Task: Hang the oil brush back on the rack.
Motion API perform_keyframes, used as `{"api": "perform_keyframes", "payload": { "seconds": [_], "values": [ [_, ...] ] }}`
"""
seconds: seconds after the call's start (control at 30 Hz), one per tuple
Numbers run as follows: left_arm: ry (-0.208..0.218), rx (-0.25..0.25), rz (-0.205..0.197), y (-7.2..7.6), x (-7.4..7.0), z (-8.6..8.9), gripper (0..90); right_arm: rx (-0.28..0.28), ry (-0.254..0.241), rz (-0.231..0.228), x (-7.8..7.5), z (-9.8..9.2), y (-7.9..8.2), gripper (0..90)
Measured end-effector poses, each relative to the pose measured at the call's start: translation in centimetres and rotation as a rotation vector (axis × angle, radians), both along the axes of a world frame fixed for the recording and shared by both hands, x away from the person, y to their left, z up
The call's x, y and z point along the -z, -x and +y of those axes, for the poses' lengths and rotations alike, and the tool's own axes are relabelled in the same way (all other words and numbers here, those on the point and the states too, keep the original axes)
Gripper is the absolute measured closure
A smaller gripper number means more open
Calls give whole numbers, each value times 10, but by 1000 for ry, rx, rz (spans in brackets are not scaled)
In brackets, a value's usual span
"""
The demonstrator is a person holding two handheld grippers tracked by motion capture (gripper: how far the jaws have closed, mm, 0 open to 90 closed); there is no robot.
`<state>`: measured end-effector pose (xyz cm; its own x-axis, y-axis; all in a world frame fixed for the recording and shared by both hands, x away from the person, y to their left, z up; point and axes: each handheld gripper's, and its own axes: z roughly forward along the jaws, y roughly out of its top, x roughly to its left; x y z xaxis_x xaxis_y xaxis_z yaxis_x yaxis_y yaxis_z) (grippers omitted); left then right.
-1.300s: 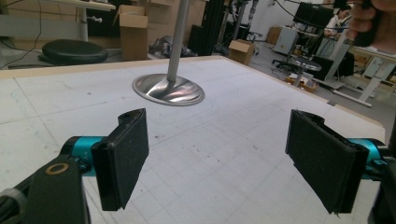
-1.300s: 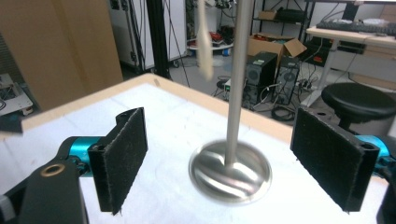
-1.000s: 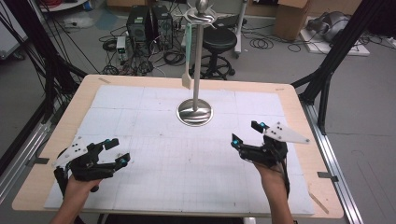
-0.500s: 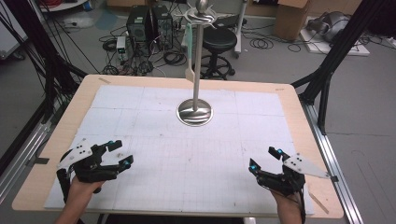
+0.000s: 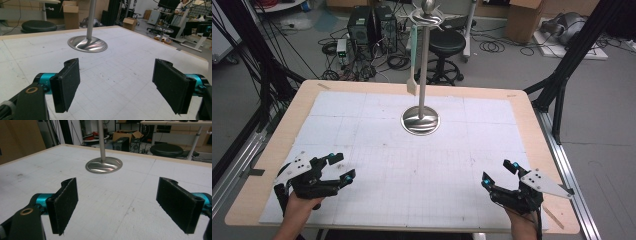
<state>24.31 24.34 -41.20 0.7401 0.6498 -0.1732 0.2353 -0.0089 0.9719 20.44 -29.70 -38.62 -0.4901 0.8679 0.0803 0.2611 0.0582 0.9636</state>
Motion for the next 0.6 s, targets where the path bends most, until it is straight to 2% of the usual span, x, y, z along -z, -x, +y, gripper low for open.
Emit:
{"api": "perform_keyframes", "payload": {
  "seconds": [0.6],
  "values": [
    [-6,-10,3,-1,1,1,225,4,5,3,0,-3,0,171]
  ]
}}
